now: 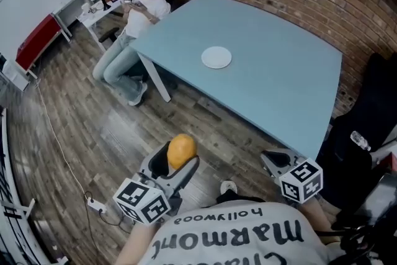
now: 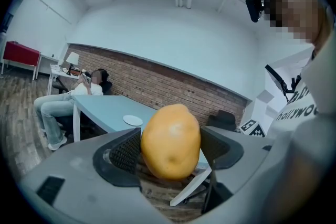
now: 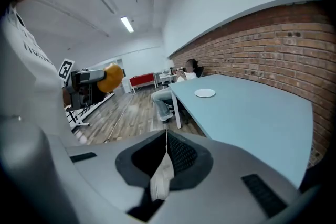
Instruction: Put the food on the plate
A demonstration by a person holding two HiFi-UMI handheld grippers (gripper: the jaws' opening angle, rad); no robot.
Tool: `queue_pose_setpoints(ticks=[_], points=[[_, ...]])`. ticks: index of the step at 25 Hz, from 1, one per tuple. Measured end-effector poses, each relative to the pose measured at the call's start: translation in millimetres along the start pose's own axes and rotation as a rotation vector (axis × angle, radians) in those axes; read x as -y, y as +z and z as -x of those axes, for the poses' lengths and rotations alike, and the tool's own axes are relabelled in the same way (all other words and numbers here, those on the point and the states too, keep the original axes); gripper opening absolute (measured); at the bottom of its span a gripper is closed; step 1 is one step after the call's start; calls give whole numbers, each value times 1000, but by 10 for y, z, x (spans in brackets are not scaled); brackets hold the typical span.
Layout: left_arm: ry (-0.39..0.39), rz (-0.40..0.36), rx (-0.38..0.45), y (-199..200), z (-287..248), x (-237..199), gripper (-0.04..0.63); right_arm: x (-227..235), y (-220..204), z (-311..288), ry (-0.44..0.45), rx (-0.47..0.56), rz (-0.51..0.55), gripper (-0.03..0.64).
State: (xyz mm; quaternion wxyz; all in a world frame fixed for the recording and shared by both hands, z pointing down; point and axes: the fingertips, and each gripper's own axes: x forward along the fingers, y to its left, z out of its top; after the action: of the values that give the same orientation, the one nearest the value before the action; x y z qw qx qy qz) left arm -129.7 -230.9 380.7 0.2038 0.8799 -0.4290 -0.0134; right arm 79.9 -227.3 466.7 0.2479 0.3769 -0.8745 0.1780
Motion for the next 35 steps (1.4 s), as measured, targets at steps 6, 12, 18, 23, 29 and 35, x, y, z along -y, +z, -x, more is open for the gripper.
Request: queue_pose_setpoints(ticks=[6,12,18,23,29,35], points=[[17,-15,5,147,-426,-133,350,412,251,-261,17,7,25,9],[34,-7,2,207,-746,-312,350,766,344,-502,20,-5,25,9],[38,3,-8,248,-1107,-425,350,1085,440,-661,31,-14,21,9],[47,10,-12,284,-1343,-506,350,1361,522,-786,19,-18,26,9],[64,18,-33,314,-1430,-611,350,1425,634,-955,39,-21,21,9],[62,28,-44,347,-1604,-767,350,1510,710,-1144,49,-22,8,9]])
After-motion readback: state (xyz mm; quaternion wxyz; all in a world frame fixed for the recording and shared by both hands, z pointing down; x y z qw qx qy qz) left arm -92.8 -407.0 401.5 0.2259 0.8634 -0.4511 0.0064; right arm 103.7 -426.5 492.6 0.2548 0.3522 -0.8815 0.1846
